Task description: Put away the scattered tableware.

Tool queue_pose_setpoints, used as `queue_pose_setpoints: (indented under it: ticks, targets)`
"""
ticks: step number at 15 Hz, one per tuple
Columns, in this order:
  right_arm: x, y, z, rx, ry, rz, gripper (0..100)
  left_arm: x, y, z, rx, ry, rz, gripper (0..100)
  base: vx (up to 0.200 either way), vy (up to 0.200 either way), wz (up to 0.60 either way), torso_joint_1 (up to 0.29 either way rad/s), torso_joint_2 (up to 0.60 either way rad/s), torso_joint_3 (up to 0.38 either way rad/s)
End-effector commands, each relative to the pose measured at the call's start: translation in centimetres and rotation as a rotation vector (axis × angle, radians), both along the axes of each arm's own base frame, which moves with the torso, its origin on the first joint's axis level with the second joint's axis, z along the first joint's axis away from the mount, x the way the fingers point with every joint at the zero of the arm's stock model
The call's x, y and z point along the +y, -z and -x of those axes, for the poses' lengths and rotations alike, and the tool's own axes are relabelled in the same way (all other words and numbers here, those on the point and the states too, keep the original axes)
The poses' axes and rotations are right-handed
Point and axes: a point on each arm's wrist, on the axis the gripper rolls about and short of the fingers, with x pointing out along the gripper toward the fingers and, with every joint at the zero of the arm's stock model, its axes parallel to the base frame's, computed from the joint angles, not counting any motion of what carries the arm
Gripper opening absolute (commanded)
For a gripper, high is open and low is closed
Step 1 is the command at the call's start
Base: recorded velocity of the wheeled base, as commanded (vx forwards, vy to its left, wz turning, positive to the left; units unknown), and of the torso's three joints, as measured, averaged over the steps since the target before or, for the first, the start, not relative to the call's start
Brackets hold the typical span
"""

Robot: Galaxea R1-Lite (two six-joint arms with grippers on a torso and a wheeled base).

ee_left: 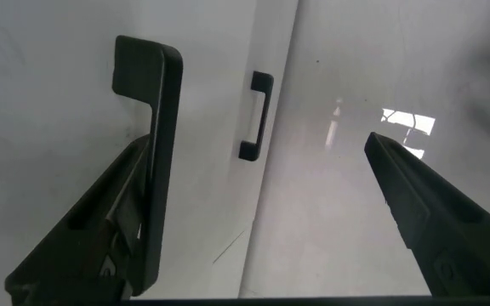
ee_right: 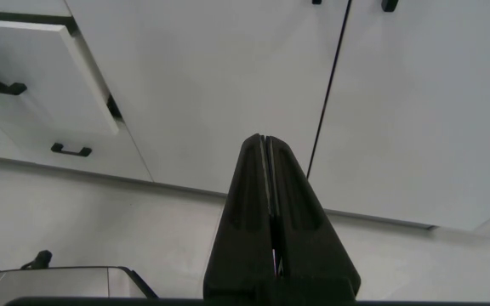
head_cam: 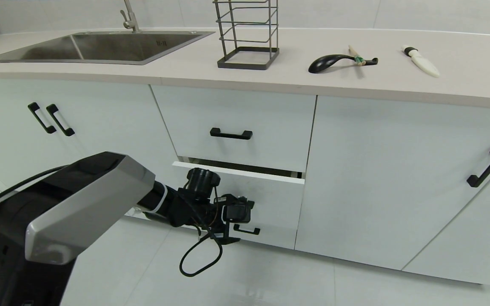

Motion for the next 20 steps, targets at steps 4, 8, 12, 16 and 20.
queue_pose_setpoints:
  ticks: [4, 8, 12, 16, 20]
  targets:
    - [0.0, 0.0, 0.0, 0.001, 0.000, 0.000, 0, 0.4, -0.6, 1.1, 0.009, 0.000, -0.006, 100, 0.000, 0.000, 0.00, 0.000, 0.00, 0.000]
    - [0.0, 0.0, 0.0, 0.001, 0.000, 0.000, 0, 1.0, -3.3, 2.4, -0.031, 0.000, 0.007, 100, 0.000, 0.000, 0.00, 0.000, 0.00, 0.000]
    - [0.0, 0.0, 0.0, 0.001, 0.000, 0.000, 0, 2.2, -6.5, 5.3, -0.109, -0.010, 0.035, 100, 0.000, 0.000, 0.00, 0.000, 0.00, 0.000]
    - [0.0, 0.0, 0.0, 0.001, 0.000, 0.000, 0, 2.8, -10.0, 7.6, -0.186, -0.004, 0.065, 100, 0.000, 0.000, 0.00, 0.000, 0.00, 0.000]
    - [0.0, 0.0, 0.0, 0.001, 0.000, 0.000, 0, 2.7, -11.4, 7.4, -0.263, -0.020, 0.107, 100, 0.000, 0.000, 0.00, 0.000, 0.00, 0.000]
